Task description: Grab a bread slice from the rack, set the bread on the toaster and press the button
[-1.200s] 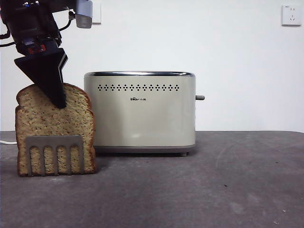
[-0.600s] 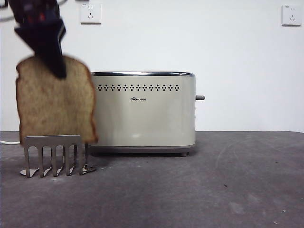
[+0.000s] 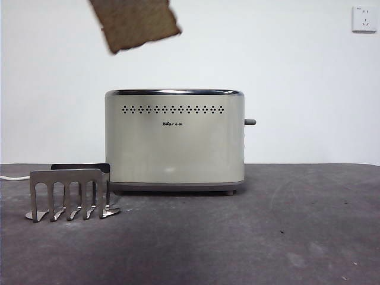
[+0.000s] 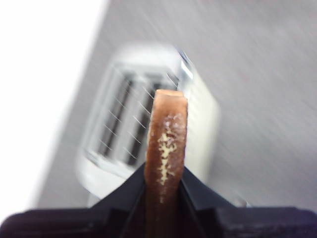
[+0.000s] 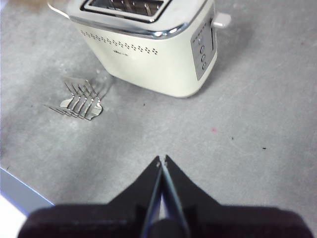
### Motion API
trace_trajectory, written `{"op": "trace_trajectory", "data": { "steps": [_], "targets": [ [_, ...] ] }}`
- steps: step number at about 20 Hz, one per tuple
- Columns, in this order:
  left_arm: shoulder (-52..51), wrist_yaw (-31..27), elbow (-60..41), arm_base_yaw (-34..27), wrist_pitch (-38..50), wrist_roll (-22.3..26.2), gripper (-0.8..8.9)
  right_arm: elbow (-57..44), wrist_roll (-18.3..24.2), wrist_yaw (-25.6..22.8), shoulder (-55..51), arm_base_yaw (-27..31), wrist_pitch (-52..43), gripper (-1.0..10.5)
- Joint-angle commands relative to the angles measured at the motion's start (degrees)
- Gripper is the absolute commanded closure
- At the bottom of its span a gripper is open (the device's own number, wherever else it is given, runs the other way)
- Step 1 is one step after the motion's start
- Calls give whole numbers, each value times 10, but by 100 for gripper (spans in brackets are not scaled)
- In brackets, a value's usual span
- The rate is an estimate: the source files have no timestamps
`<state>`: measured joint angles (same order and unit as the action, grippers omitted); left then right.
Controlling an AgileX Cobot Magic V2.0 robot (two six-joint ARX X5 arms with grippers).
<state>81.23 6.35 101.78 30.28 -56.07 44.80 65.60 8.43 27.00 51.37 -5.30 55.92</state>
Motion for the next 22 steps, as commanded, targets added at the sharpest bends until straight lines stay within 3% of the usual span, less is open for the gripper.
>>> {"op": "trace_trajectory", "data": {
  "steps": [1,4,7,22],
  "targets": [
    [4,-23,-1,11,50,32,823,2,5,1,5,-1,-1,958],
    [24,-34,-1,15,77,80,823,2,4,1,11,-1,0,958],
    [56,-34,-1,15,92,98,823,2,4,1,14,-1,0,958],
    [170,-33,-1,15,105,115,824,2,5,1,23,-1,1,958]
  ]
}}
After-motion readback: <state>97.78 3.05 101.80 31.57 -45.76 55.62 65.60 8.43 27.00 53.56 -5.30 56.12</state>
